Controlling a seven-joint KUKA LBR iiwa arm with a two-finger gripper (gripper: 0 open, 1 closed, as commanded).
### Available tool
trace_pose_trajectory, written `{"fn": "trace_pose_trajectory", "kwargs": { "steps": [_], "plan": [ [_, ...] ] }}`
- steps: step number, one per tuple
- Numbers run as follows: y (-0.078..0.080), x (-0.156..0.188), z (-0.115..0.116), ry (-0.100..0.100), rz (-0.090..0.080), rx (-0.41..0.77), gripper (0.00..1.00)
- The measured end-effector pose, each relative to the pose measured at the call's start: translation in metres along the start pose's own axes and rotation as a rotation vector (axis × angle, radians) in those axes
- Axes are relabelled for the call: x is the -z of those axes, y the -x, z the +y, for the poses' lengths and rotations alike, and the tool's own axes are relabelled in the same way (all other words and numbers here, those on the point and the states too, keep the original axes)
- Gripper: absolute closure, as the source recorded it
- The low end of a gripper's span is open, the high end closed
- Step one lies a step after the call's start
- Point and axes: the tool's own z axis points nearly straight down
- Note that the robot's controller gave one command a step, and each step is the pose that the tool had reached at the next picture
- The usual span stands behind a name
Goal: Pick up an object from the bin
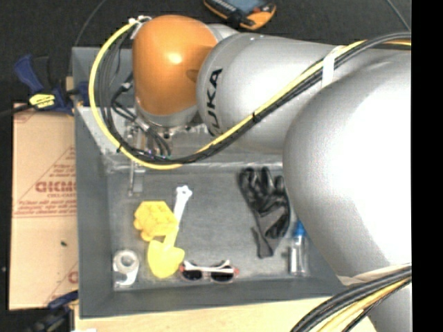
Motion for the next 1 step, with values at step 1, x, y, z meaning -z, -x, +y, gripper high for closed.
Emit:
{"fn": "trace_pose_trajectory", "kwargs": {
  "steps": [1],
  "plan": [
    [-0.016,-0.0304,-0.0141,-0.001,0.0,0.259,0.0]
  ]
}}
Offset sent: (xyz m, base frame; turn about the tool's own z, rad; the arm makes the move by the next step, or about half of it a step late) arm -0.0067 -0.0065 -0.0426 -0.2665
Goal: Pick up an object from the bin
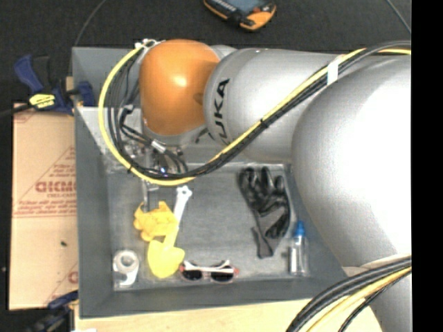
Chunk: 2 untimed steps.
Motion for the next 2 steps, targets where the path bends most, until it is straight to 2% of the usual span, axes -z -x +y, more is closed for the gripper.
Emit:
{"fn": "trace_pose_trajectory", "kwargs": {
  "steps": [1,2],
  "plan": [
    [0.002,-0.002,0.001,0.0,-0.002,0.003,0.0],
    [-0.025,-0.001,-0.002,0.001,-0.002,-0.145,0.0]
  ]
}}
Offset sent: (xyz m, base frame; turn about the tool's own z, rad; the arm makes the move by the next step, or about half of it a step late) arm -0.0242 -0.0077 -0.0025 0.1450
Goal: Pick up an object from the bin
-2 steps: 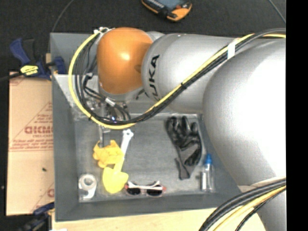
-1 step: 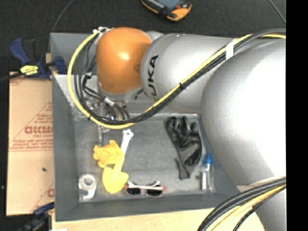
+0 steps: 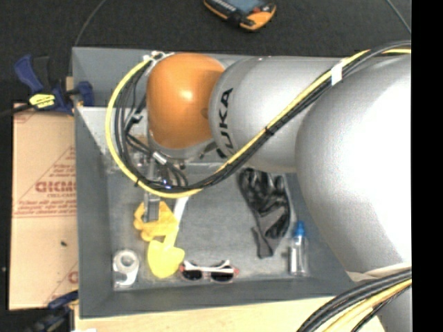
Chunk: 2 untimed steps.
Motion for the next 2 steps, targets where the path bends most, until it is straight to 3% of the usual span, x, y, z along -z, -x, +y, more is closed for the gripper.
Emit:
{"fn": "trace_pose_trajectory", "kwargs": {
  "steps": [1,2],
  "plan": [
    [0.008,-0.057,-0.044,-0.002,-0.002,0.293,0.0],
    [-0.023,-0.07,-0.051,0.001,-0.002,0.148,0.0]
  ]
}}
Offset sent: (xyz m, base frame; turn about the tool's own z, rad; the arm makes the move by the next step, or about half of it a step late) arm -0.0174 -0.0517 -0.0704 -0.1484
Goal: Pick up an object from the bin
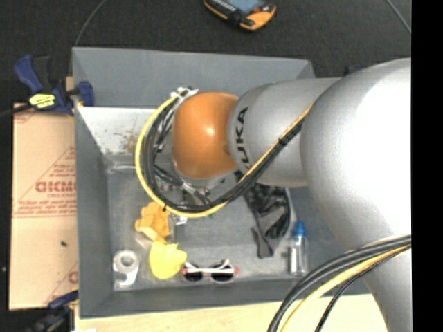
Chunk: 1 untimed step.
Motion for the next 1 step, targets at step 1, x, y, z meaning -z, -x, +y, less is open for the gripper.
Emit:
{"fn": "trace_pose_trajectory", "kwargs": {
  "steps": [1],
  "plan": [
    [0.0035,-0.0255,0.005,-0.001,0.0,0.413,1.0]
  ]
}}
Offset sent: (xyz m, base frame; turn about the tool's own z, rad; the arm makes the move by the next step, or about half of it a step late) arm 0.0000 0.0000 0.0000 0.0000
